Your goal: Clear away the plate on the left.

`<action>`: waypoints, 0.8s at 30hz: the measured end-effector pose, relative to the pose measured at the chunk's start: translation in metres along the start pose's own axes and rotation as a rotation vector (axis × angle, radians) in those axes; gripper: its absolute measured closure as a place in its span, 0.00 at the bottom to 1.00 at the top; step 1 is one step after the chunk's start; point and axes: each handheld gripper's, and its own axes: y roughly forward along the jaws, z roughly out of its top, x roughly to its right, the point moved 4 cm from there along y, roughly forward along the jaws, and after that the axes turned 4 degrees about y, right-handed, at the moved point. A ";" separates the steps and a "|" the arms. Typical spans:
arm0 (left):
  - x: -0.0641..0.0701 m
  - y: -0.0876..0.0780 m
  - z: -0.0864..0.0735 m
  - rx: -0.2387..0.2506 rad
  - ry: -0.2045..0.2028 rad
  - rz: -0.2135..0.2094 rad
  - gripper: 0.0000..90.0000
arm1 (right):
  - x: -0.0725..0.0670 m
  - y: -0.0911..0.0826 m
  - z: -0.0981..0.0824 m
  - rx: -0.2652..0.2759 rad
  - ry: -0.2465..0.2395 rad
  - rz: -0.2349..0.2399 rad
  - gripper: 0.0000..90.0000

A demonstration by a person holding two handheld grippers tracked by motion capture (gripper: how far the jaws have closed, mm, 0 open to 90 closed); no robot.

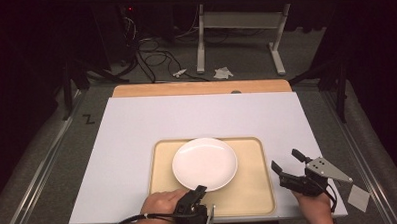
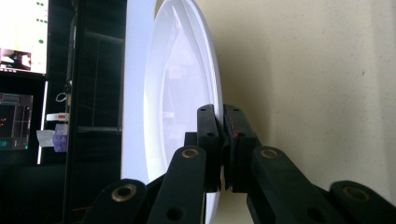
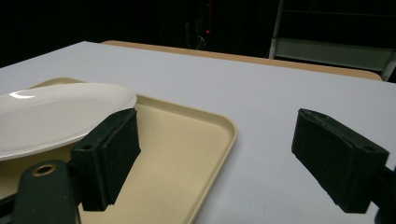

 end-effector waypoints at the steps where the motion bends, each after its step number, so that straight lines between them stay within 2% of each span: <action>1: 0.000 0.000 0.000 0.000 0.000 0.000 0.97 | 0.000 0.000 0.000 0.000 -0.002 0.000 0.18; 4: 0.002 0.002 0.000 0.000 0.010 -0.007 0.97 | 0.000 0.000 0.000 0.000 0.000 0.000 0.18; 24: 0.005 0.012 -0.002 0.000 0.011 -0.029 0.97 | 0.001 -0.001 -0.001 -0.001 0.006 0.001 0.18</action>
